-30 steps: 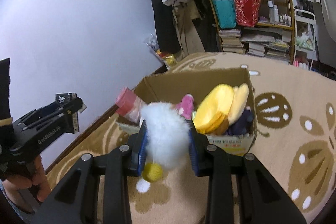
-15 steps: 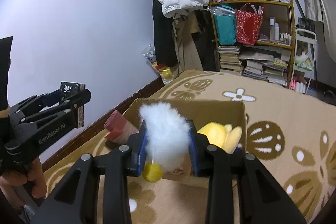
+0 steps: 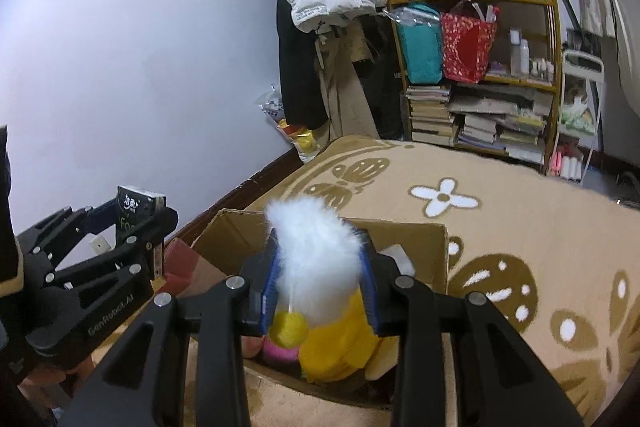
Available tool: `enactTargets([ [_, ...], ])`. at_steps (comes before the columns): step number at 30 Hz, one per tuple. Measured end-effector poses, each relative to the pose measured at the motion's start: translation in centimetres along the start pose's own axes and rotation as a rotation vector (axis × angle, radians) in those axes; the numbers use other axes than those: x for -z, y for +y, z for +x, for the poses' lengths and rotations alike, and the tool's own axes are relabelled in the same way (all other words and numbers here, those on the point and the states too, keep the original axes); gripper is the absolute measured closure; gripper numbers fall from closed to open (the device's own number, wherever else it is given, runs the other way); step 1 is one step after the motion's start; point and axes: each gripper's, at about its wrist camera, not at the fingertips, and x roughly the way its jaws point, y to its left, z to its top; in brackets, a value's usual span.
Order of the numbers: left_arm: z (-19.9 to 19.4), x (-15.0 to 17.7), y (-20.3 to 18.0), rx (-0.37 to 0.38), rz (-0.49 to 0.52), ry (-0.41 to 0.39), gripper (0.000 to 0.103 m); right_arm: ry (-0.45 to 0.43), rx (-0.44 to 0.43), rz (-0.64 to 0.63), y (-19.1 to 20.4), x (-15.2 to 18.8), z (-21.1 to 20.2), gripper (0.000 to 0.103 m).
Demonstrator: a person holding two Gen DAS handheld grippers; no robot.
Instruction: Organize soft objects
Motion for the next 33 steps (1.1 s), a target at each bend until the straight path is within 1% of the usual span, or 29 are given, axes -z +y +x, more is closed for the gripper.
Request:
enactTargets([
  [4, 0.7, -0.2, 0.2, 0.024, -0.043, 0.053, 0.056, 0.006, -0.03, 0.03, -0.9, 0.5, 0.8, 0.064],
  [6, 0.9, -0.2, 0.2, 0.037, -0.054, 0.057, 0.056, 0.016, -0.026, 0.036, -1.1, 0.9, 1.3, 0.064],
  [10, 1.4, 0.1, -0.4, 0.023, -0.033, 0.061, 0.056, 0.022, -0.006, 0.057, -1.4, 1.4, 1.9, 0.063],
  [12, 1.5, 0.2, -0.5, 0.025, -0.034, 0.068, 0.054, 0.025, -0.007, 0.067, -1.6, 1.5, 1.9, 0.059],
  [13, 1.5, 0.3, -0.4, 0.028, -0.039, 0.068, 0.048, 0.025, -0.009, 0.071, -1.6, 1.5, 1.9, 0.056],
  [14, 1.6, 0.3, -0.2, 0.032, -0.047, 0.069, 0.044, 0.024, -0.008, 0.075, -1.7, 1.4, 1.9, 0.05],
  [15, 1.6, 0.3, -0.1, 0.034, -0.053, 0.07, 0.043, 0.021, -0.007, 0.078, -1.7, 1.4, 1.8, 0.048],
  [16, 1.6, 0.3, 0.1, 0.035, -0.061, 0.074, 0.038, 0.018, -0.003, 0.082, -1.8, 1.3, 1.6, 0.044],
  [17, 1.6, 0.3, 0.2, 0.035, -0.066, 0.079, 0.031, 0.015, -0.003, 0.086, -1.9, 1.3, 1.5, 0.043],
  [18, 1.5, 0.3, 0.4, 0.032, -0.071, 0.08, 0.027, 0.017, 0.007, 0.089, -1.9, 1.3, 1.4, 0.04],
  [19, 1.3, 0.3, 0.6, 0.027, -0.076, 0.077, 0.021, 0.017, 0.016, 0.084, -1.9, 1.2, 1.2, 0.038],
  [20, 1.2, 0.3, 0.8, 0.019, -0.083, 0.075, 0.013, 0.016, 0.021, 0.078, -1.9, 1.1, 1.0, 0.032],
  [21, 0.9, 0.2, 1.1, 0.008, -0.094, 0.071, 0.009, 0.016, 0.026, 0.077, -2.0, 1.1, 0.8, 0.025],
  [22, 0.6, 0.2, 1.3, 0.0, -0.105, 0.063, 0.002, 0.016, 0.03, 0.077, -2.0, 1.0, 0.6, 0.023],
  [24, -0.1, 0.2, 1.8, -0.007, -0.126, 0.041, 0.001, 0.014, 0.037, 0.08, -2.0, 0.9, 0.2, 0.011],
  [25, -0.3, 0.1, 2.0, -0.008, -0.129, 0.041, 0.001, 0.017, 0.041, 0.082, -2.1, 0.8, 0.0, 0.008],
  [26, -0.5, 0.1, 2.2, -0.012, -0.127, 0.045, 0.001, 0.021, 0.041, 0.087, -2.1, 0.8, -0.3, 0.002],
  [27, -0.7, 0.0, 2.3, -0.016, -0.123, 0.047, 0.001, 0.021, 0.041, 0.09, -2.1, 0.7, -0.6, 0.0],
  [33, -2.9, -0.1, 2.8, -0.039, -0.103, 0.027, 0.001, 0.036, 0.063, 0.069, -1.6, 0.4, -2.2, 0.0],
])
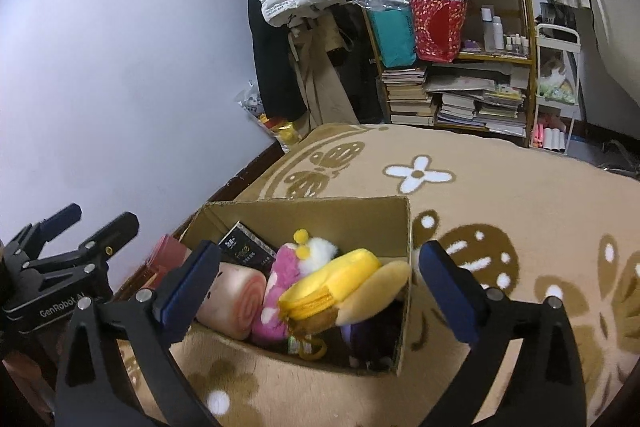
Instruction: Organize soft objects
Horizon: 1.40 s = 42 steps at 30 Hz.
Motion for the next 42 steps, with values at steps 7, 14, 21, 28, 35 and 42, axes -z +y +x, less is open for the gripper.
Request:
enactTargets([
  [7, -3.0, 0.4, 0.4, 0.035, 0.007, -0.024, 0.0, -0.004, 0.0, -0.018, 1.3, 0.4, -3.1, 0.0],
  [14, -6.5, 1.4, 1.1, 0.038, -0.024, -0.03, 0.0, -0.016, -0.011, -0.054, 2.9, 1.4, -6.7, 0.0],
  [21, -10.2, 2.4, 2.0, 0.014, -0.032, -0.066, 0.0, -0.052, -0.007, -0.066, 4.0, 2.1, -10.3, 0.0],
  [28, -14.1, 3.4, 3.3, 0.013, -0.04, -0.117, 0.0, -0.092, 0.026, -0.087, 4.5, 3.9, -13.3, 0.0],
  [35, -16.5, 5.0, 4.1, 0.016, -0.053, -0.144, 0.0, -0.118, 0.023, -0.102, 4.9, 5.5, -15.2, 0.0],
  [42, -16.9, 7.6, 3.8, 0.004, -0.025, -0.143, 0.0, -0.154, 0.041, -0.136, 5.3, 7.2, -16.1, 0.0],
])
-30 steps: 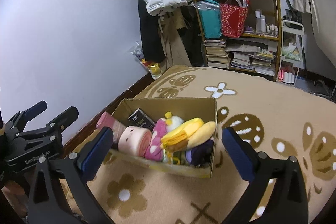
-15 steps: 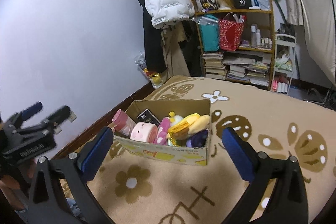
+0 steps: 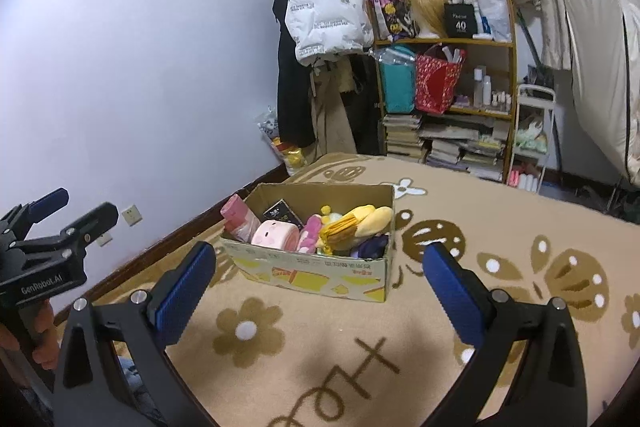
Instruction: Organize soft objects
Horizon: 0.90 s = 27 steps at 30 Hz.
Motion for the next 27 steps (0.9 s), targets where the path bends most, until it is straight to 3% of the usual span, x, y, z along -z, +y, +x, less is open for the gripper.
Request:
enactTargets([
  [12, 1.6, 2.6, -0.6, -0.014, 0.028, 0.042, 0.0, 0.007, 0.002, 0.026, -0.3, 1.6, 1.0, 0.0],
  [27, 3.5, 3.1, -1.1, 0.006, 0.029, 0.076, 0.0, 0.059, 0.007, 0.039, -0.7, 3.1, 3.6, 0.0],
])
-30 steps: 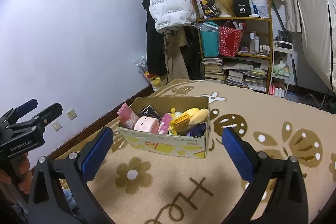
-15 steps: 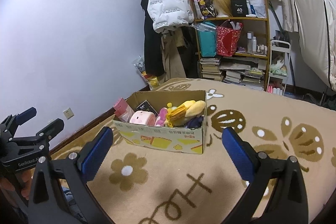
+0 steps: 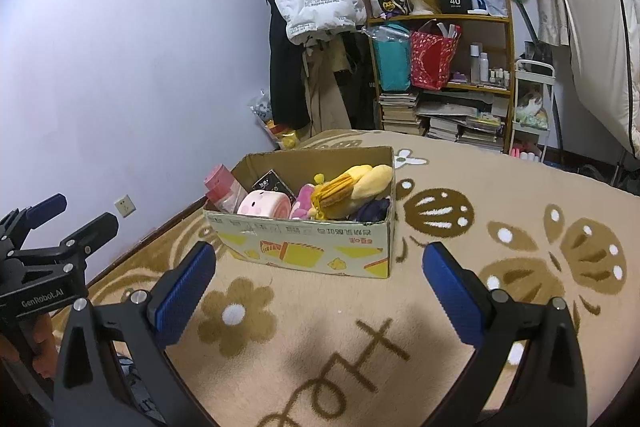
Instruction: Organize soft objects
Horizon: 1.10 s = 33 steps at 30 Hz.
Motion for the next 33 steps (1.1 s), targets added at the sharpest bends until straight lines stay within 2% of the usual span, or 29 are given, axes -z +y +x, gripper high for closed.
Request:
enactTargets([
  [25, 0.5, 0.3, -0.4, 0.01, 0.032, 0.012, 0.0, 0.015, 0.037, -0.058, 0.8, 0.9, 1.5, 0.0],
  [33, 0.7, 0.3, -0.2, 0.015, 0.019, 0.016, 0.0, 0.021, 0.011, -0.022, 0.1, 0.9, 1.5, 0.0],
])
